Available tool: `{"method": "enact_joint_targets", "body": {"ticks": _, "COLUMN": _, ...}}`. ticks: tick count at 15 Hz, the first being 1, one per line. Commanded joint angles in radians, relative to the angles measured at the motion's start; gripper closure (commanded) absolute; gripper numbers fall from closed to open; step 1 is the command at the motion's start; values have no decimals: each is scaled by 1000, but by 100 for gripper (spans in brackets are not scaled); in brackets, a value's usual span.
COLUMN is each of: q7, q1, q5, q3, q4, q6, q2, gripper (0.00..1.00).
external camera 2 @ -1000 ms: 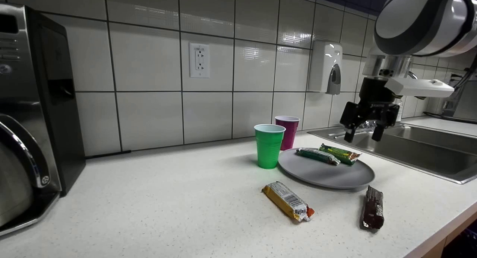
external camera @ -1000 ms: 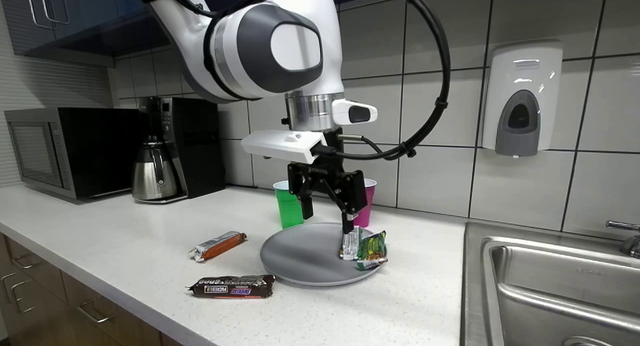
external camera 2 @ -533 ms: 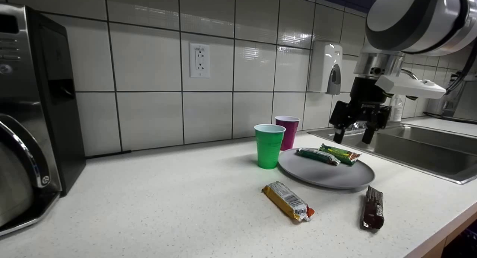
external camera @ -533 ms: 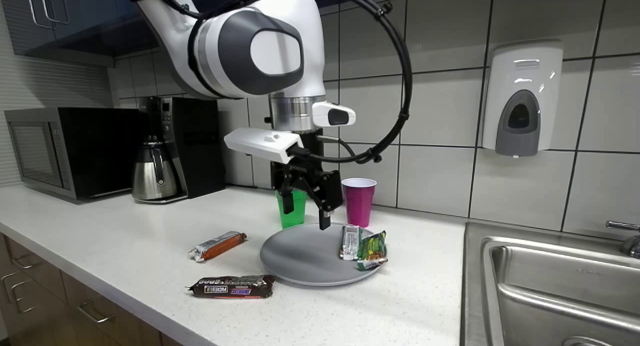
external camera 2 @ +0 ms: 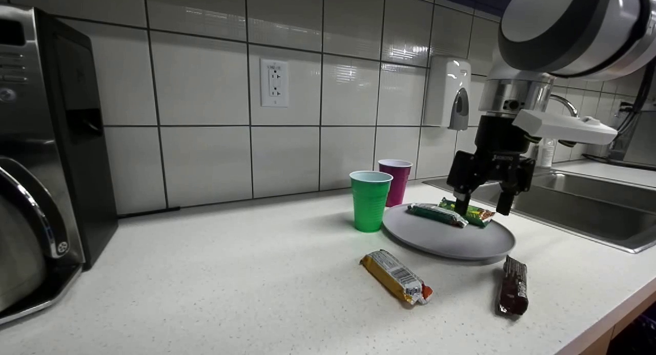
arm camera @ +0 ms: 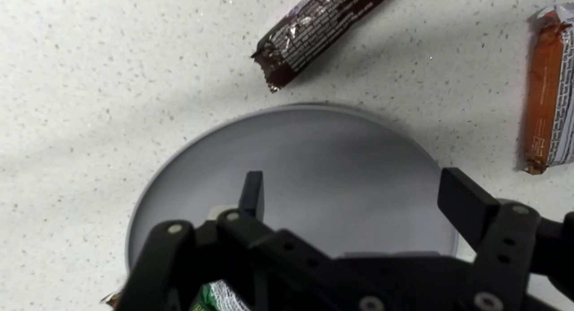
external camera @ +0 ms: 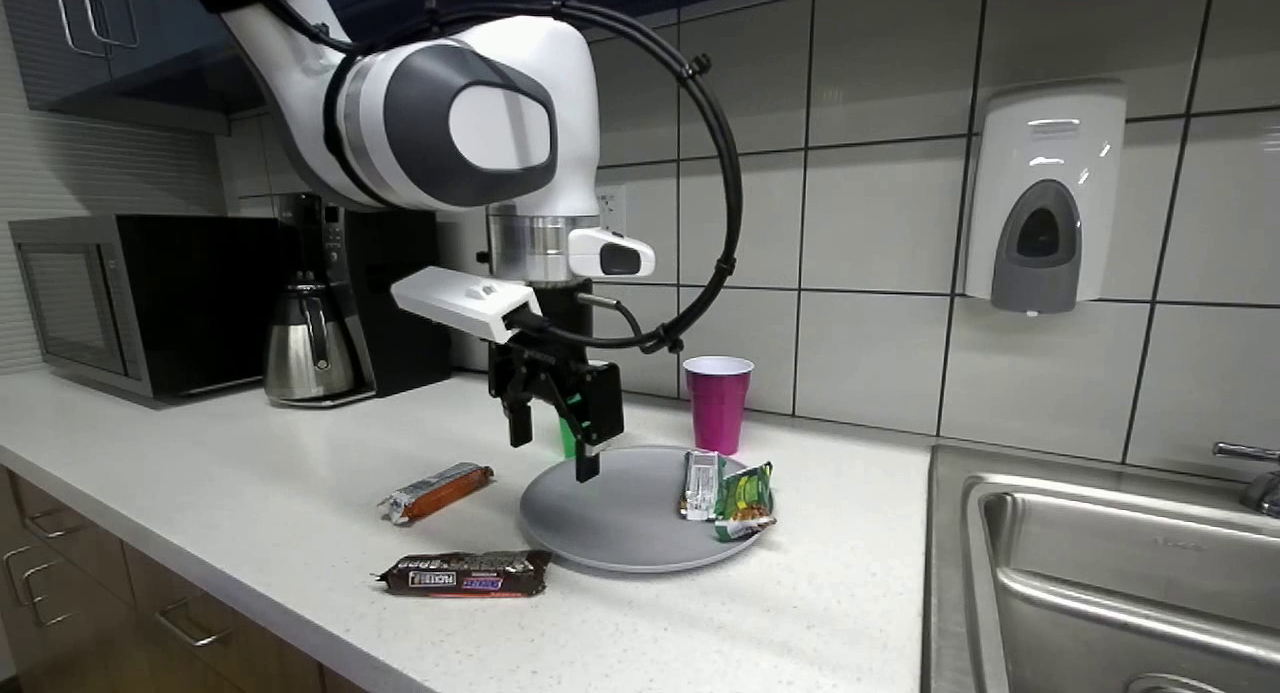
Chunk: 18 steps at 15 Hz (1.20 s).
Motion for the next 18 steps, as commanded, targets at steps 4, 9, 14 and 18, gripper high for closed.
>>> {"method": "enact_joint_targets", "body": {"ticks": 4, "q7": 280, "q1": -6, "q5": -103, "q3": 44, "q4": -41, "q6": -54, "q2": -57, "gripper": 0}}
{"method": "enact_joint_targets", "body": {"ticks": 9, "q7": 443, "q1": 5, "q5": -106, "q3": 75, "q4": -66, "q6": -96, "q2": -96, "gripper": 0}}
{"method": "enact_joint_targets", "body": {"ticks": 14, "q7": 481, "q1": -4, "q5": -87, "q3": 80, "q4": -126, "q6": -149, "q2": -198, "gripper": 0}}
{"method": "enact_joint_targets", "body": {"ticks": 18, "q7": 458, "q1": -9, "q5": -93, "q3": 85, "q4": -100, "q6": -126, "q2": -152, "gripper": 0}}
